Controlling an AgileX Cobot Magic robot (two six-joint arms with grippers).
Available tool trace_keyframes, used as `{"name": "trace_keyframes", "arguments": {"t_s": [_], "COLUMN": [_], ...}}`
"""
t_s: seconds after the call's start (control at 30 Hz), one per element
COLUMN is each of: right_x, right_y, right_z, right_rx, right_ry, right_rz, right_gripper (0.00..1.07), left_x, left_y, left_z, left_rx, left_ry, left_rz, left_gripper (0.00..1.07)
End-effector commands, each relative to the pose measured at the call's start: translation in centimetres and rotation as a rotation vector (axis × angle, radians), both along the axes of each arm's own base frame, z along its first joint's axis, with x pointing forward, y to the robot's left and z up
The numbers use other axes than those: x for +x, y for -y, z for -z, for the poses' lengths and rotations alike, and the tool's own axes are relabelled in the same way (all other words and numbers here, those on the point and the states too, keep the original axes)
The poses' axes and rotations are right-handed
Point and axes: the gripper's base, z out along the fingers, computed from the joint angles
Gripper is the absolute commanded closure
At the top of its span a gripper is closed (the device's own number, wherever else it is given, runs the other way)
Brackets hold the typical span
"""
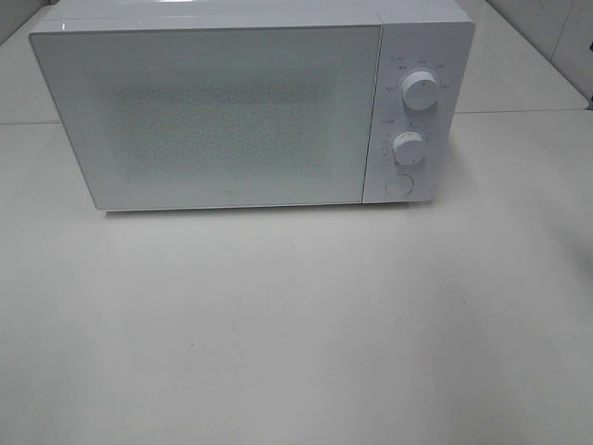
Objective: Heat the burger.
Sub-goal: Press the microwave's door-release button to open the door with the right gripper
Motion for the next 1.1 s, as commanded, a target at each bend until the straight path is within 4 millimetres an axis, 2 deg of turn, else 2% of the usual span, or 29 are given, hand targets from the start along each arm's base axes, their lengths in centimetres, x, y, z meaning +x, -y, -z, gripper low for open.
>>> {"name": "trace_keyframes", "arguments": {"t_s": [0.03,0.2,0.37,0.8,1.1], "right_x": [0.2,0.1,0.0,0.5,0.8], "right_y": [-0.3,-1.7,-3.1,-6.2,-8.2], "right_z": [-0.2,1.0,3.1,5.3,6.9], "right_rx": [0.085,0.255,0.427,0.618,0.686], "right_ry": [0.021,0.026,-0.042,-0.162,-0.211], "right_rz": [0.005,-0.02,-0.028,-0.053,-0.056], "right_gripper": [1.07,1.07,1.07,1.07,1.07], "left_x": [-0.1,-0.1,-0.1,-0.1,-0.1], "left_y": [0.0,0.0,0.0,0.0,0.0], "left_z": [0.0,0.0,0.0,0.0,0.0], "left_rx": [0.001,0.001,0.001,0.001,0.001], "left_ry": [0.006,0.006,0.006,0.006,0.006], "left_rz": [-0.003,-0.003,-0.003,-0.003,-0.003], "left_gripper": [0.18,0.18,0.18,0.18,0.18]}}
